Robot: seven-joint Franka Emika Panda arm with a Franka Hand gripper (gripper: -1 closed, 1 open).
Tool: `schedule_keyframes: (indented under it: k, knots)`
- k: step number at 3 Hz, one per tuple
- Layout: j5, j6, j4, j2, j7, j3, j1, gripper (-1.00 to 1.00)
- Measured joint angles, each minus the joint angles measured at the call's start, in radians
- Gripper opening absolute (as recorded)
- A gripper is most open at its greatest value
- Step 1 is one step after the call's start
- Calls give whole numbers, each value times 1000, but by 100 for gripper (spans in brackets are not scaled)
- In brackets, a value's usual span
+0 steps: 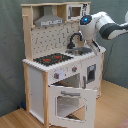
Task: Play with the kitchen
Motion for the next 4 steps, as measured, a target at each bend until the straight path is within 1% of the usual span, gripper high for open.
schedule_keyframes:
  k: [1, 2, 3, 4]
  knots:
    - [0, -26, 0, 50, 80, 0, -22, 100]
    - [0, -72, 0, 100, 175, 8, -29, 100]
    - [0, -99, 0, 148, 273, 12, -31, 100]
    - [0, -99, 0, 192, 361, 11, -52, 100]
